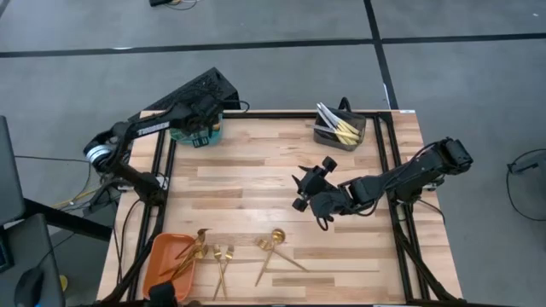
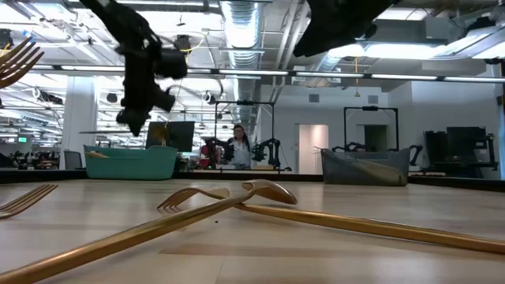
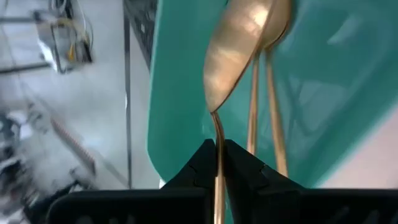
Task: Sort silverware by color (type)
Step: Put the top spoon into the green bin, then put the spoon into the green bin
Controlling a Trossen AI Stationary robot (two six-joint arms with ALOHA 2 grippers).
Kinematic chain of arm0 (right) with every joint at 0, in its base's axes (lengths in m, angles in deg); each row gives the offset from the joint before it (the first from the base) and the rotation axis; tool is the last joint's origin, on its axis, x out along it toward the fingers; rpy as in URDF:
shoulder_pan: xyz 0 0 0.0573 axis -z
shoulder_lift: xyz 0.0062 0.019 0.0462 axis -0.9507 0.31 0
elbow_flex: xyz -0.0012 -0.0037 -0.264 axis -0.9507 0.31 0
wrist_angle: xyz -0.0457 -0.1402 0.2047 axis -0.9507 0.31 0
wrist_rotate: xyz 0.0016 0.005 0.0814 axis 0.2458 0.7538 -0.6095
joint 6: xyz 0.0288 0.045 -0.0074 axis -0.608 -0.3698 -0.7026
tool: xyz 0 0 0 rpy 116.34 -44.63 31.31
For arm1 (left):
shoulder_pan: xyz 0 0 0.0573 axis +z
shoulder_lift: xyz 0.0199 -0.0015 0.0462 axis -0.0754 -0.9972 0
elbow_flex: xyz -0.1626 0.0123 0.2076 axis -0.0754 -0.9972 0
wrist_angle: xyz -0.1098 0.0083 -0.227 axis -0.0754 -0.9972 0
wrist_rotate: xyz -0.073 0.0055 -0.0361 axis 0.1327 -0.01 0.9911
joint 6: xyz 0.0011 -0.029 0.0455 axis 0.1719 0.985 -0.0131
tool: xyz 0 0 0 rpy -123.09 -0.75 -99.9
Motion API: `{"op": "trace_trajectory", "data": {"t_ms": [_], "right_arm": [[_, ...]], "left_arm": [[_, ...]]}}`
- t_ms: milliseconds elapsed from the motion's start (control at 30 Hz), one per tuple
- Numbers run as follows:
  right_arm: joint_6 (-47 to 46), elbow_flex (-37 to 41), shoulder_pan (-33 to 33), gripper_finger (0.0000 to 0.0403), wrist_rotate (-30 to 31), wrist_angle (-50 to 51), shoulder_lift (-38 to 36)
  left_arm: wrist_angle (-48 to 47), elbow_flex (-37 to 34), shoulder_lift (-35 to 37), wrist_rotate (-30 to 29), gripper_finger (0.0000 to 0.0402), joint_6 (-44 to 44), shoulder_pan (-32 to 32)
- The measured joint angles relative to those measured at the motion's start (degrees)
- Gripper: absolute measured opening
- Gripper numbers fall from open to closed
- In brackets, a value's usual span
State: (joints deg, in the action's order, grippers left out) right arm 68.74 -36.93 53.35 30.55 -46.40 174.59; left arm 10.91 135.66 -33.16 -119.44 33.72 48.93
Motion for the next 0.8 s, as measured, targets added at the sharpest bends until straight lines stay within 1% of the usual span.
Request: {"op": "trace_trajectory", "data": {"t_ms": [133,233,367,500,600,667,700,733,800], "right_arm": [[-1.9,0.0,0.6,0.0186,-6.0,0.7,0.0],[-4.2,0.0,2.2,0.0186,-12.8,3.0,0.0],[-6.0,0.3,4.8,0.0186,-20.1,4.7,0.1],[-5.1,2.3,6.5,0.0185,-29.4,2.1,0.1],[-5.2,5.3,7.3,0.0185,-38.0,-2.7,0.5],[-5.2,7.7,7.5,0.0185,-43.3,-9.3,3.1],[-4.3,8.8,7.5,0.0185,-45.8,-11.1,4.2],[-2.9,9.5,7.3,0.0185,-47.8,-11.7,5.5],[0.5,9.4,6.5,0.0185,-50.6,-17.7,8.8]], "left_arm": [[0.3,0.0,-4.7,-5.8,0.0032,3.1,0.2],[0.3,0.0,-6.2,-5.8,0.0069,3.4,0.1],[0.7,0.0,-5.7,-5.9,0.0120,4.0,0.1],[-0.3,0.2,-2.8,-6.7,0.0159,8.6,0.0],[-2.9,0.2,1.4,-2.9,0.0176,14.6,-1.3],[-4.7,0.2,4.9,3.2,0.0179,20.2,-3.0],[-5.3,0.1,6.7,7.3,0.0179,23.2,-4.0],[-5.6,0.0,8.5,11.2,0.0179,25.6,-5.6],[-5.3,-1.0,12.2,17.4,0.0176,29.0,-9.6]]}}
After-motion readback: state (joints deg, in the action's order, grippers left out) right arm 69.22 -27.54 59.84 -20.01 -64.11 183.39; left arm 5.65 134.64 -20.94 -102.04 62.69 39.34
